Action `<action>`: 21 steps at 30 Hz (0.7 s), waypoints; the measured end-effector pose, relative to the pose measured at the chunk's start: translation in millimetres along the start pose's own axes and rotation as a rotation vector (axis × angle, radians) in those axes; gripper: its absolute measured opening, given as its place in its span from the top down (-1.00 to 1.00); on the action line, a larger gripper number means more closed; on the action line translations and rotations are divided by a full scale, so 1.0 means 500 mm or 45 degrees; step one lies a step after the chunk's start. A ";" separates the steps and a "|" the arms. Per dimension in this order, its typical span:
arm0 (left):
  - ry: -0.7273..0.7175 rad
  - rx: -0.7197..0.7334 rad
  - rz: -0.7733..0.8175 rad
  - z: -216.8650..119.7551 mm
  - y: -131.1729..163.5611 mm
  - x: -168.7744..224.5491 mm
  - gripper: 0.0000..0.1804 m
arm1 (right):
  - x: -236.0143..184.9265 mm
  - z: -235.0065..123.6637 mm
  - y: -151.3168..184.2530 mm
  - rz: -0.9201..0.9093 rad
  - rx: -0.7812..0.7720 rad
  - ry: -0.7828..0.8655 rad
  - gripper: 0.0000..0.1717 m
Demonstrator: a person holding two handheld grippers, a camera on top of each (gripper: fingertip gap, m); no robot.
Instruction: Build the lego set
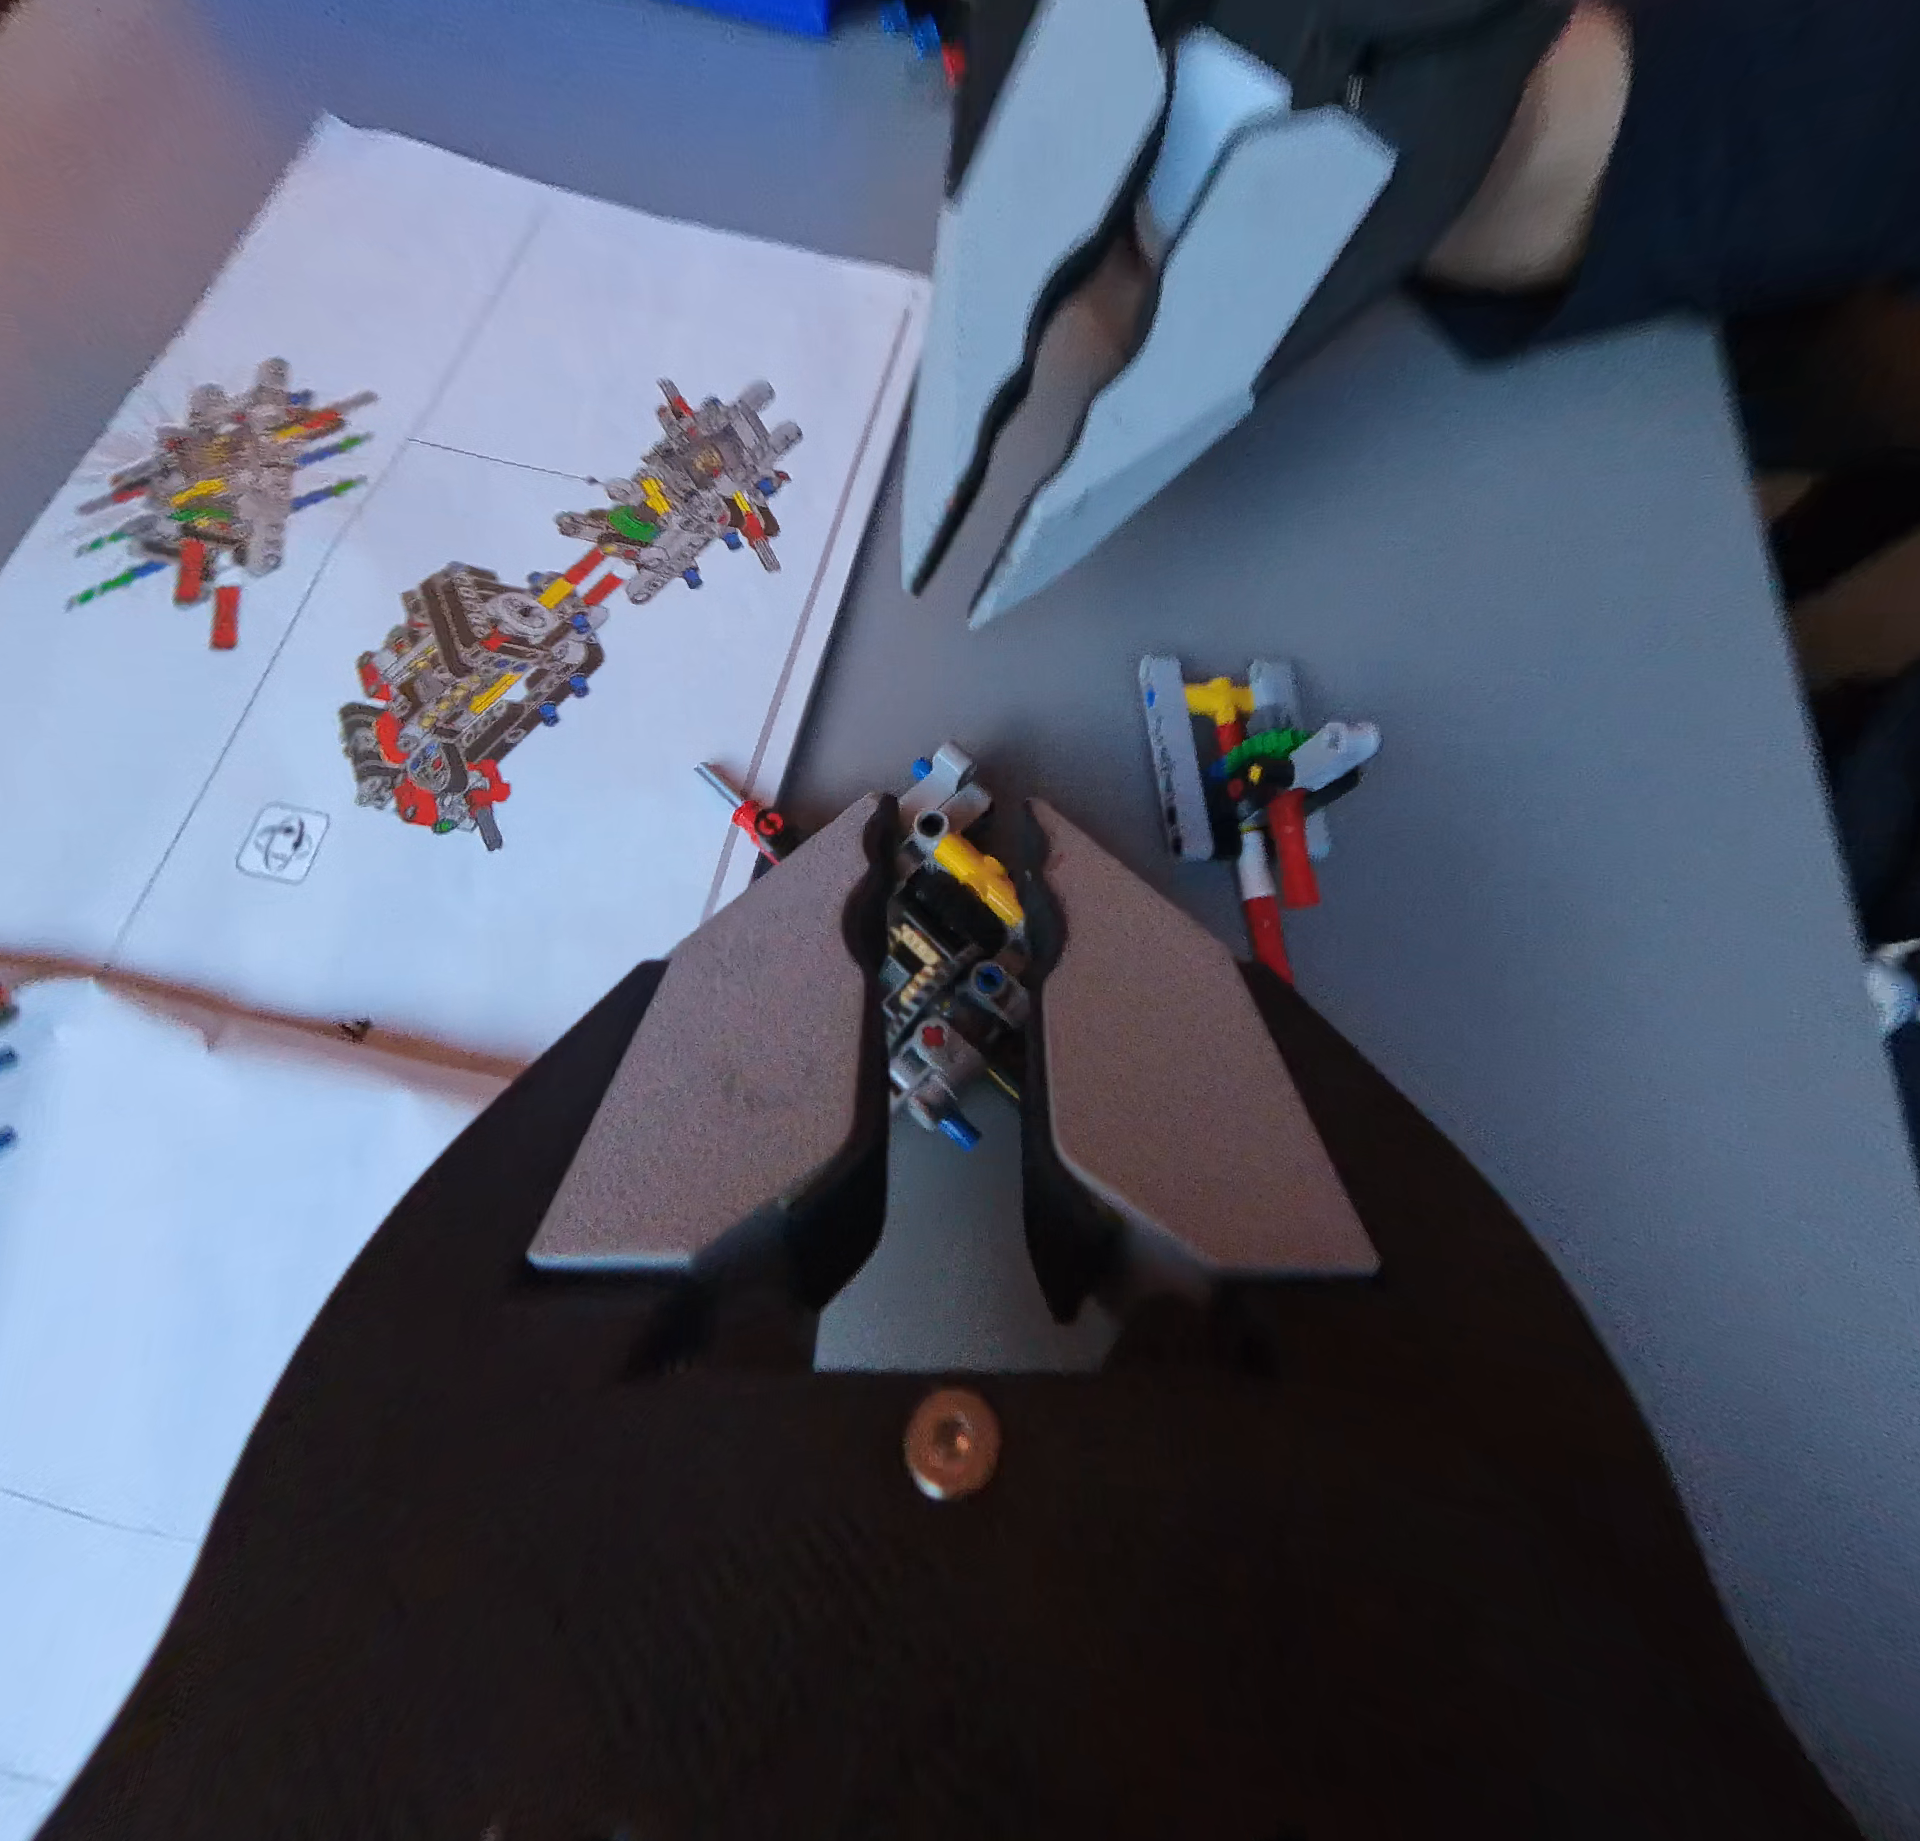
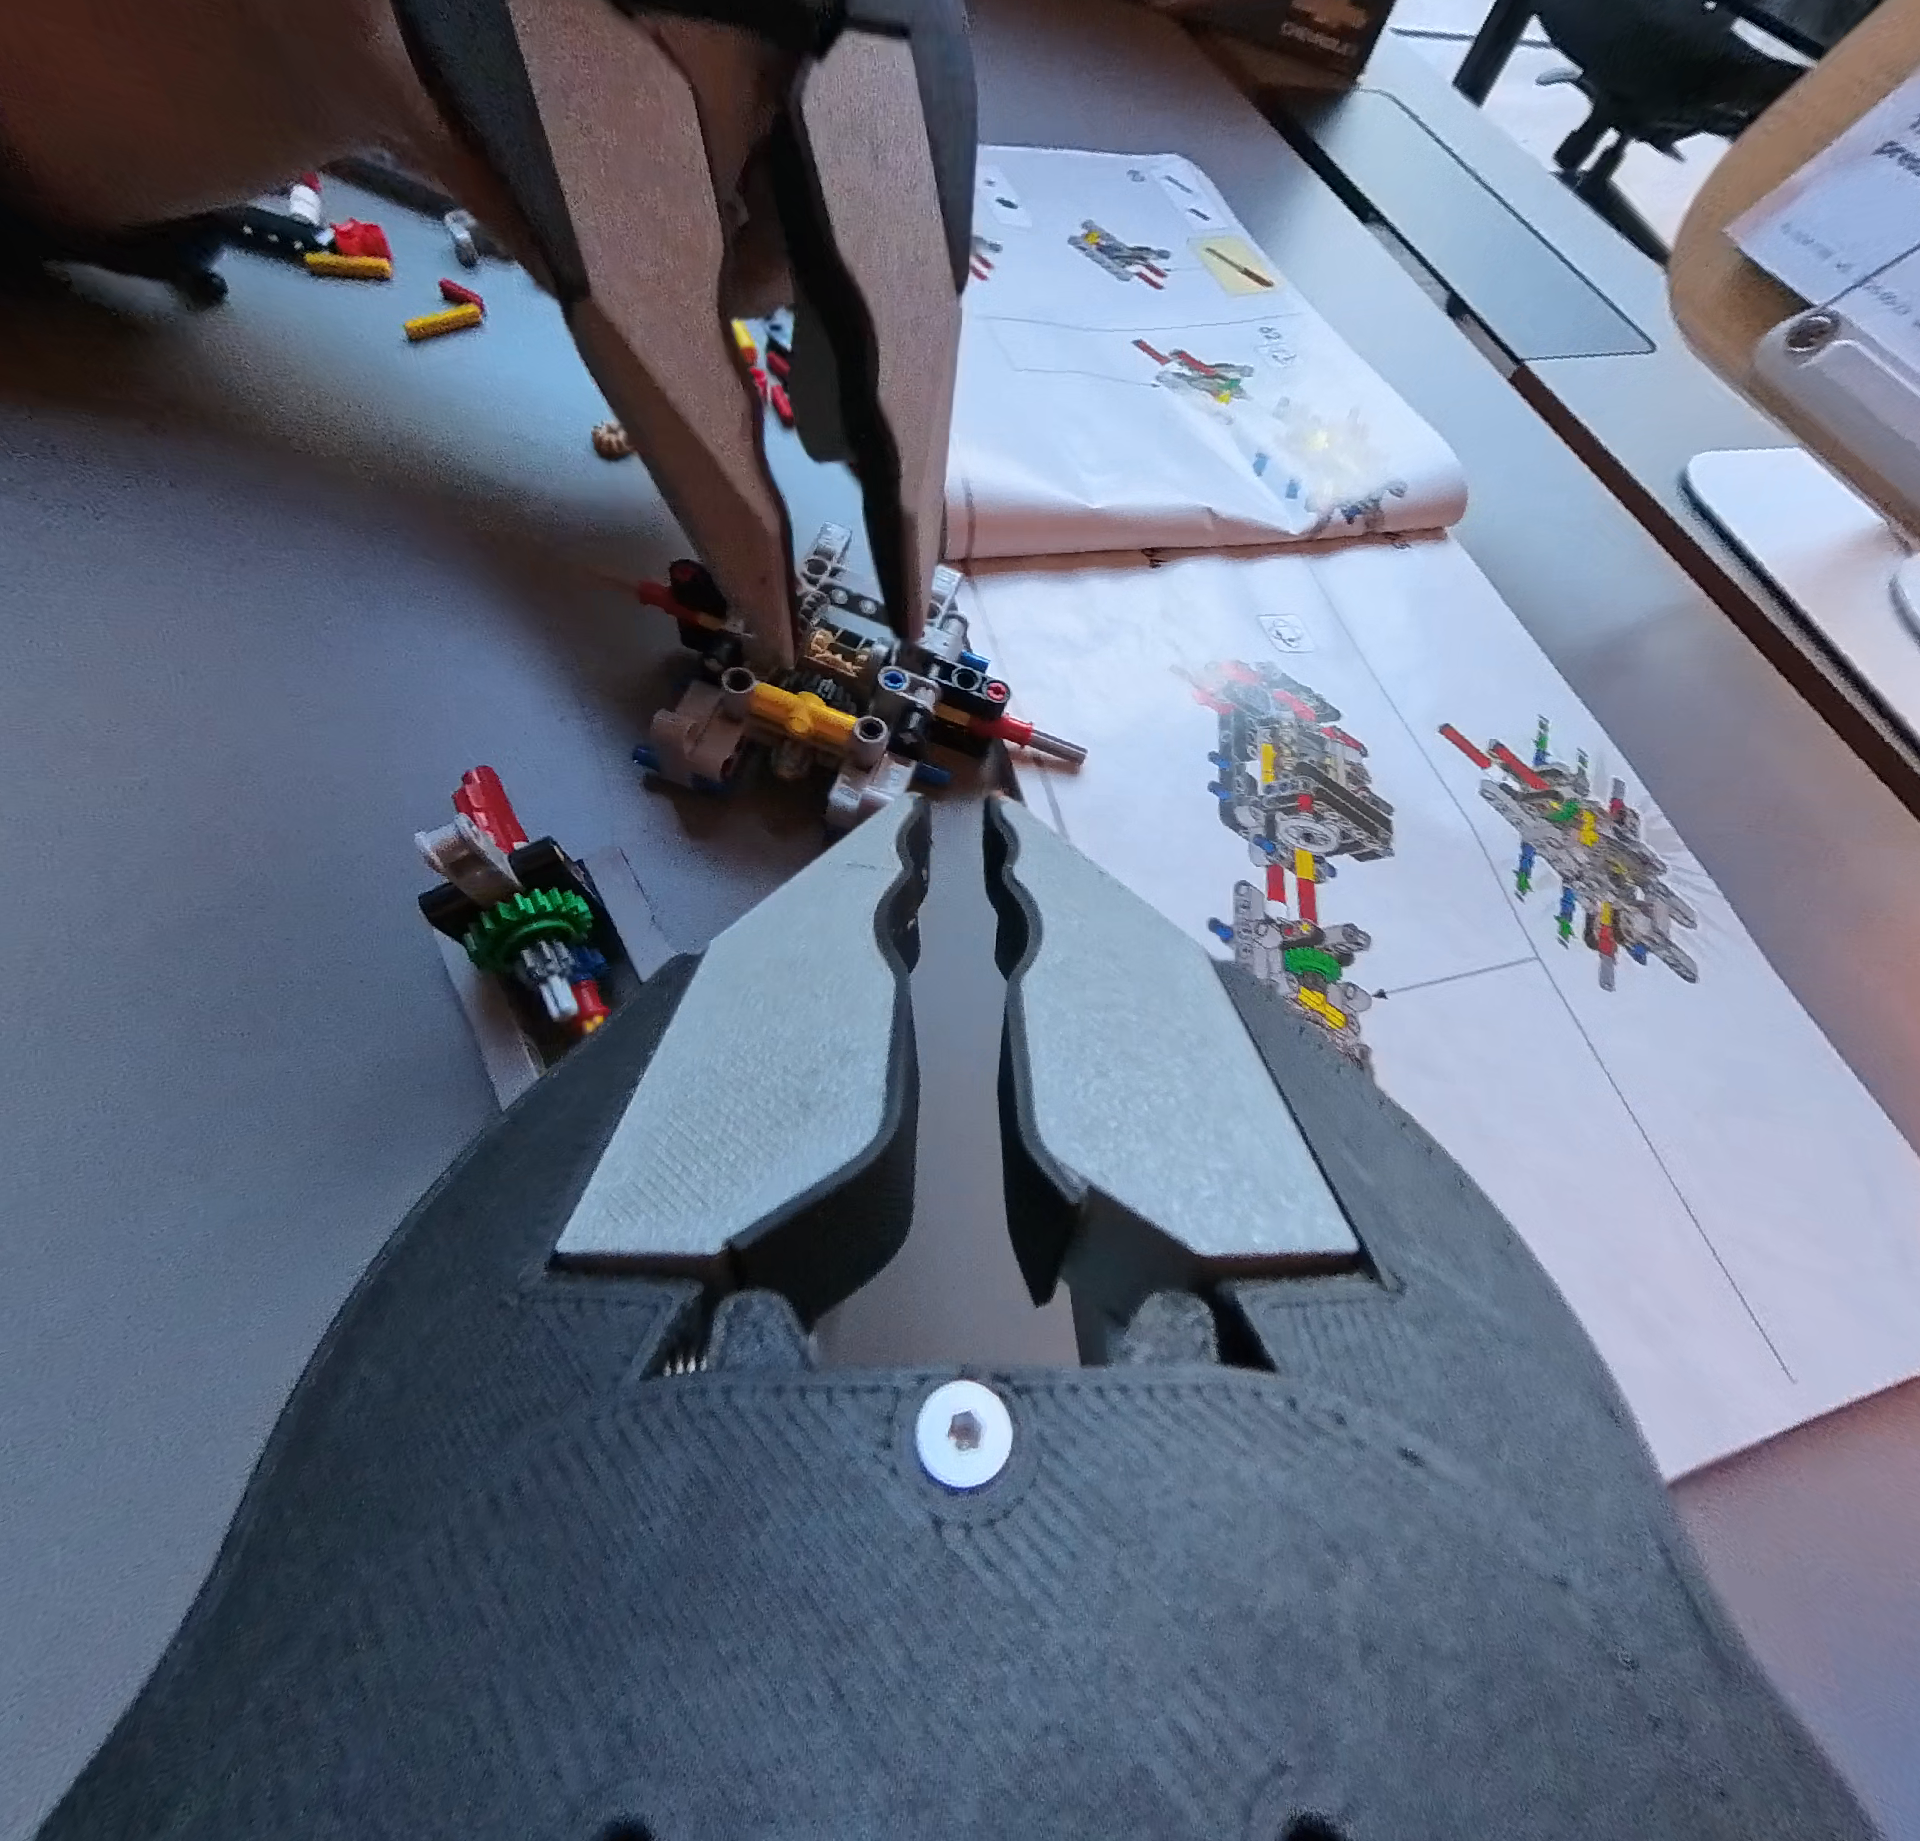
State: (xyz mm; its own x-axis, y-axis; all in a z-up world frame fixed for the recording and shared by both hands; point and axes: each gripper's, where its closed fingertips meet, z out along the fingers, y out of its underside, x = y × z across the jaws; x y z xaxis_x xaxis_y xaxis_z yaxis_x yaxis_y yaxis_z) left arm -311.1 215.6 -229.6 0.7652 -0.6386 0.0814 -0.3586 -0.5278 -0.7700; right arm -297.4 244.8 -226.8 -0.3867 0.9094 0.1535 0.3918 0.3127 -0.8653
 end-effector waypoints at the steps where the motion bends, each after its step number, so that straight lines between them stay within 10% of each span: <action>1: 0.007 -0.078 0.054 0.010 0.003 -0.001 0.81 | 0.004 -0.005 -0.001 0.014 0.008 0.001 0.92; 12: 0.200 -0.675 0.420 0.075 0.045 0.005 0.79 | 0.035 -0.044 -0.005 0.073 0.050 0.032 0.95; 21: 0.270 -0.590 0.381 0.063 0.043 0.005 0.82 | 0.018 -0.046 0.000 0.042 0.029 -0.010 0.96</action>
State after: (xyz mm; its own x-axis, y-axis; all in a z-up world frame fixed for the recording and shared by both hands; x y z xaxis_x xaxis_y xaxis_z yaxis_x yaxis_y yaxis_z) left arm -300.2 220.1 -265.9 0.4883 -0.8703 0.0648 -0.7752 -0.4666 -0.4258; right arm -281.5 259.3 -214.5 -0.3802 0.9169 0.1212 0.3853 0.2761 -0.8805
